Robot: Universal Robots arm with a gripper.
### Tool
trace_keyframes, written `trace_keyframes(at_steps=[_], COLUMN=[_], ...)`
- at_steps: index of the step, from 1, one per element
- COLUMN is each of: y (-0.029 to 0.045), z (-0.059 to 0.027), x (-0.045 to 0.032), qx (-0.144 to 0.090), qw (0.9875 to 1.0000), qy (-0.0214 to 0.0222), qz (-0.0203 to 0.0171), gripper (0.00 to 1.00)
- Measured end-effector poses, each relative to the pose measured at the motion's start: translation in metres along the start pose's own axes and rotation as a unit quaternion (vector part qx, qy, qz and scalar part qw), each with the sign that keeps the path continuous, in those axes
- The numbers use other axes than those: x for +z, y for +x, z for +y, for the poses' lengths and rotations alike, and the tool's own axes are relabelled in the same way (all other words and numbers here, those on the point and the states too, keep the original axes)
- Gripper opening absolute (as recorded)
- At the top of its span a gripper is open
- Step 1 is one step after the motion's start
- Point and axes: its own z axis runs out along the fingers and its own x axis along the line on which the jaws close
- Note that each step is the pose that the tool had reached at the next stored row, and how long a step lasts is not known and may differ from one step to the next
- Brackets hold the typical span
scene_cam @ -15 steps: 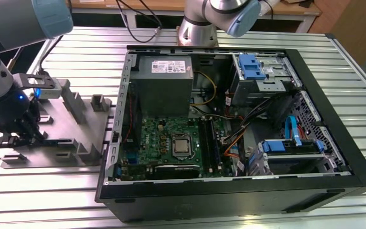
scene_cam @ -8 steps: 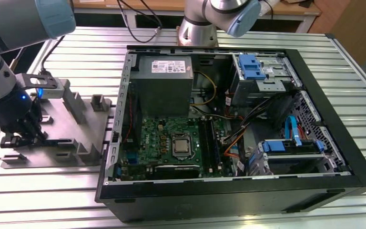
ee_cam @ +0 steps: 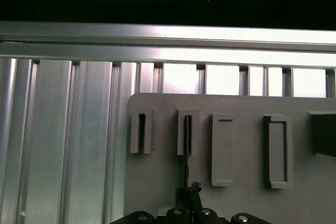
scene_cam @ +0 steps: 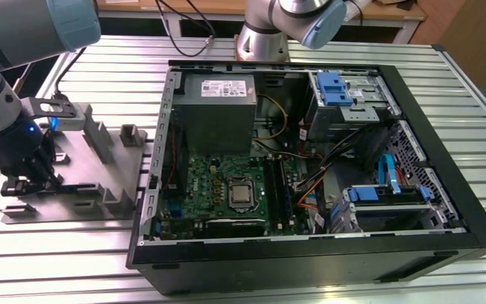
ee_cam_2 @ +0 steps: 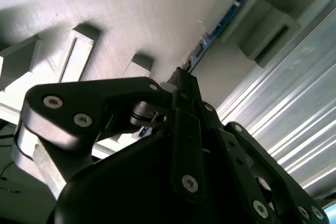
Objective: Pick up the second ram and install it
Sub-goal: 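Pick up the second ram and move it above second insertion slot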
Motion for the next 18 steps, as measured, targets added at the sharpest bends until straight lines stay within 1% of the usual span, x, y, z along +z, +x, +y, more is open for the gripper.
trace_keyframes(at_steps=[1, 2, 14, 16, 18], y=[0.0, 0.0, 0.0, 0.0, 0.0], z=[0.0, -0.0001, -0.0007, -0.0008, -0.0008], x=[0.0, 0.0, 0.0, 0.0001, 0.0001], qx=[0.0, 0.0, 0.0, 0.007, 0.008], qw=[1.0, 1.0, 1.0, 1.0, 1.0], qy=[0.0, 0.0, 0.0001, 0.0, 0.0], qz=[0.0, 0.0, 0.0, -0.0003, -0.0003], gripper=[0.17, 0.11, 0.11, 0.11, 0.11])
